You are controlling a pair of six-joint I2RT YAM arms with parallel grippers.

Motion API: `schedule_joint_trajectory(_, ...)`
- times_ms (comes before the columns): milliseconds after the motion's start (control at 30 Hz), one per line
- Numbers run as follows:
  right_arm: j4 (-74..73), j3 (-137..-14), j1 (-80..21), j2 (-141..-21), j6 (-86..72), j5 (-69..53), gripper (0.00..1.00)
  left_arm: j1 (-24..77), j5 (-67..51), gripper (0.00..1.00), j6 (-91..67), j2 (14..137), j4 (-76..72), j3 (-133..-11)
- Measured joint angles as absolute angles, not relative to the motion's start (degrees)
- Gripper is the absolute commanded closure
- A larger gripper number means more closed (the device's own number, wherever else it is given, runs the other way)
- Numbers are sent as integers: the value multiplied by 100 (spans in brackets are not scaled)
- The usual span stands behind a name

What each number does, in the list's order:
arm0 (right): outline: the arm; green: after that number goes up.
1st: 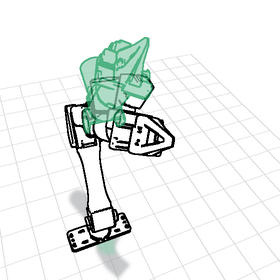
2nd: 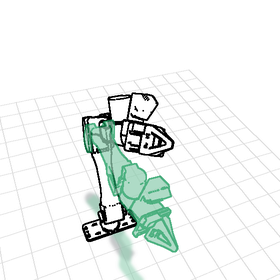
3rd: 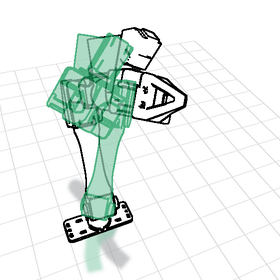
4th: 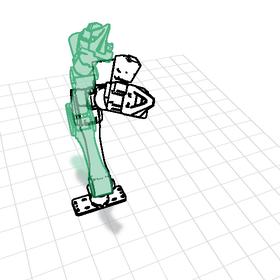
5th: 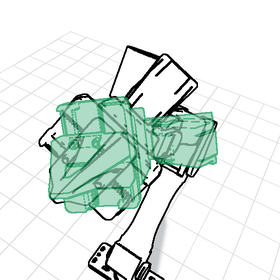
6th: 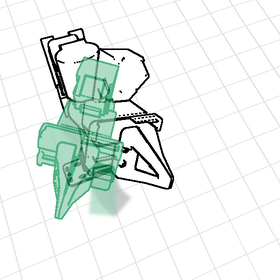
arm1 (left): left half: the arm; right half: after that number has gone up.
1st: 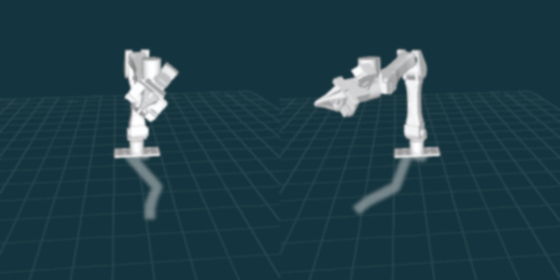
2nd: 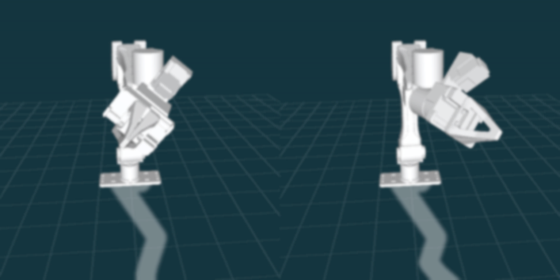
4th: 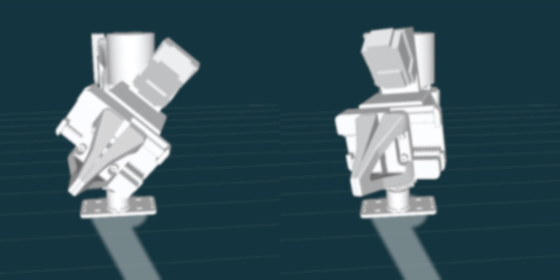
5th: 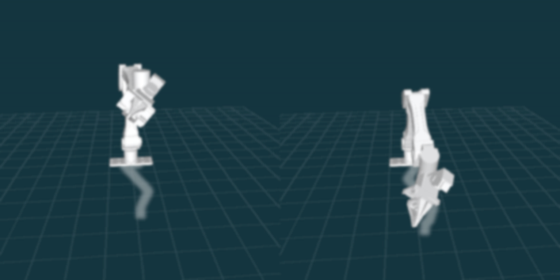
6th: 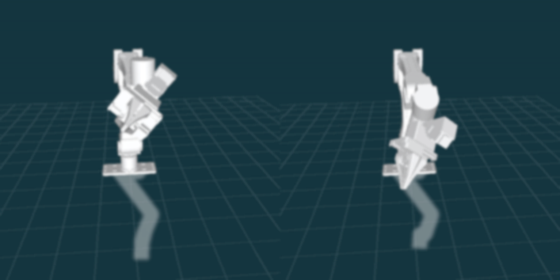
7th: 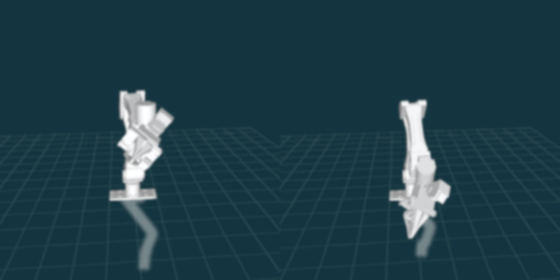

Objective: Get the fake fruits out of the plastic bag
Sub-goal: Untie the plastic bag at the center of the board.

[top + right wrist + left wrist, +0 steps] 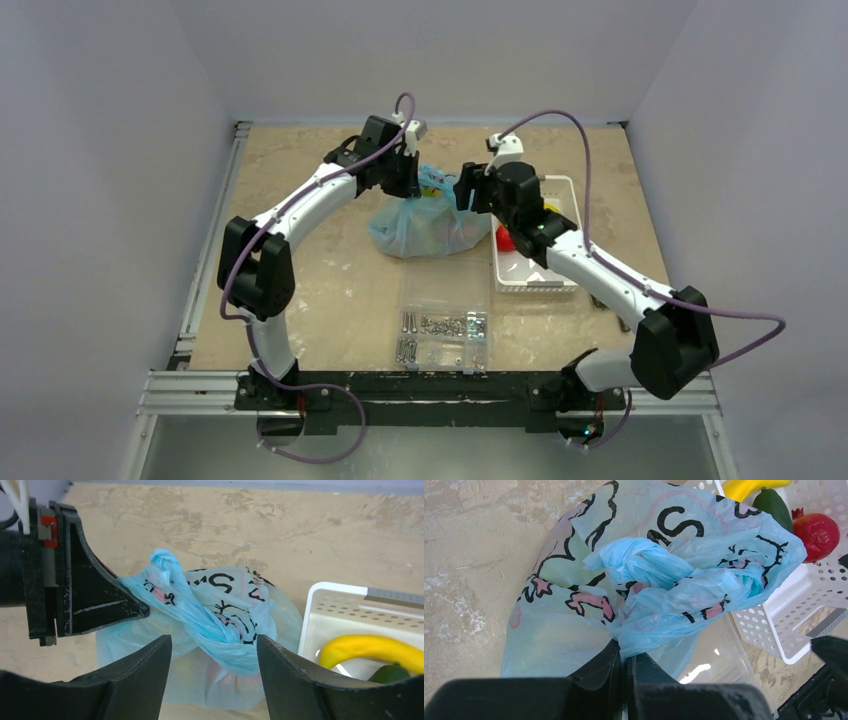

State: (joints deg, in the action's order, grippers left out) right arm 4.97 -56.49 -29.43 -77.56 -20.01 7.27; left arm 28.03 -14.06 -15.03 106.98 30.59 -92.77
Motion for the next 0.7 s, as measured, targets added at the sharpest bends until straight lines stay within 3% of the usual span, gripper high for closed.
schedule_joint_trajectory(267, -318, -6495, -3767, -8488, -1066, 2279, 28, 2832, -1426, 100, -1546, 10698, 3096, -9277)
schedule_joint_trajectory(433, -650, -6711, -4104, -9067, -891, 3079, 32, 2834, -1417, 100, -1546, 10698, 3096, -9277)
schedule_joint_trajectory(533, -797, -6759, -4215, -9371, -904, 3531, 44, 2834, -1417, 100, -1544, 10698, 3105, -9277)
schedule_joint_trajectory(633, -858, -6707, -4233, -9424, -1044, 3841, 68, 2849, -1415, 100, -1544, 10698, 3107, -9277)
schedule_joint_trajectory(700, -694, -6525, -4198, -9262, -1192, 3911, 76, 2860, -1415, 100, -1544, 10698, 3107, -9277)
